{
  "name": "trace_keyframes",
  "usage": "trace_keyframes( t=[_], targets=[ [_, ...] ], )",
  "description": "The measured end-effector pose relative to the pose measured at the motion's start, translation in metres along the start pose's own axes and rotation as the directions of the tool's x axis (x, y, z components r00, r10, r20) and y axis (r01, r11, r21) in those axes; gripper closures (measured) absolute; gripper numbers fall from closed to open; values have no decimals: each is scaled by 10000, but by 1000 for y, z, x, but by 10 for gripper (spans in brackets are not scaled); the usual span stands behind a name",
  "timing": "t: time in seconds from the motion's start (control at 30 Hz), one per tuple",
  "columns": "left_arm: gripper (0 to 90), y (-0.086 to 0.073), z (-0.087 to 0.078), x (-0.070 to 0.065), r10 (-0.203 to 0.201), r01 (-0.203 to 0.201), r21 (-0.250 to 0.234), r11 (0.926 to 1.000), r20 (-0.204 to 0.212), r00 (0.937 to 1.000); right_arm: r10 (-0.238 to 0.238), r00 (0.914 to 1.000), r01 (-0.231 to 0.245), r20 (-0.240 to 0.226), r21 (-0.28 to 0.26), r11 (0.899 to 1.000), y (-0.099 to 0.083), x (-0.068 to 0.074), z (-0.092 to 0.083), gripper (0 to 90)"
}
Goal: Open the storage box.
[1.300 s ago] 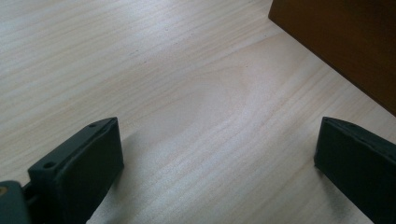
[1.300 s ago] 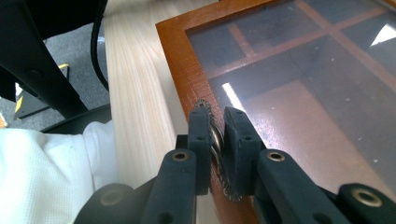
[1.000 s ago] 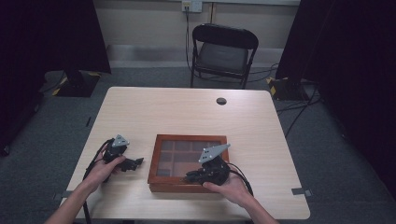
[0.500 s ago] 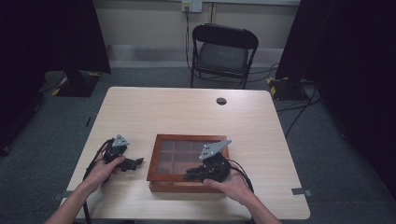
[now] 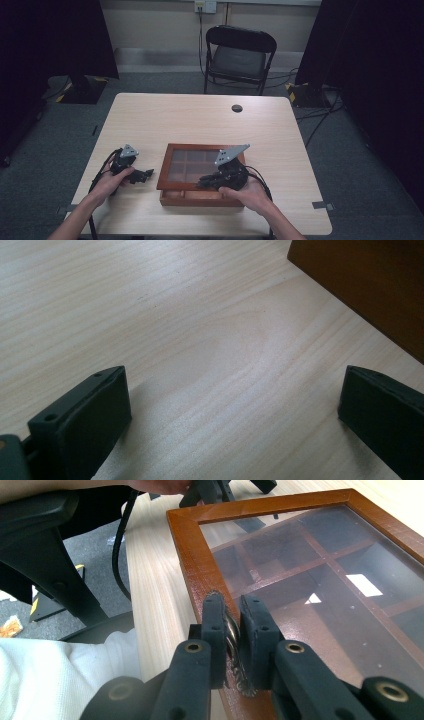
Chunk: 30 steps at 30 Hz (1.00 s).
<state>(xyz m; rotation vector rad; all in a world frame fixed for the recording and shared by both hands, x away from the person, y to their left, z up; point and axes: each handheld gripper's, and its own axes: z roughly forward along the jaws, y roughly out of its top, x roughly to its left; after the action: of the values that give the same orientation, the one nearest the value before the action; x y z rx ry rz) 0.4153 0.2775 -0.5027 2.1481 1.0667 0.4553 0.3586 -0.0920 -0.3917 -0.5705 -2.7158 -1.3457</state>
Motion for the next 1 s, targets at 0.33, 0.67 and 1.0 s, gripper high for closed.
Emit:
trace_keyframes(
  t=[0.33, 0.67, 1.0],
  targets=[
    [0, 0, 0, 0, -26, 26, -21, 10000, 4, 10000, 14, 10000, -14, -20, -140, 9999, 10, -3, -9, 823],
    [0, 0, 0, 0, -23, 23, -20, 10000, 13, 10000, -34, 10000, 33, -84, -109, 9999, 17, -6, -12, 824],
    [0, 0, 0, 0, 10, -10, -31, 10000, 25, 10000, -22, 10000, 23, 34, -255, 9997, 26, -8, -19, 824]
  ],
)
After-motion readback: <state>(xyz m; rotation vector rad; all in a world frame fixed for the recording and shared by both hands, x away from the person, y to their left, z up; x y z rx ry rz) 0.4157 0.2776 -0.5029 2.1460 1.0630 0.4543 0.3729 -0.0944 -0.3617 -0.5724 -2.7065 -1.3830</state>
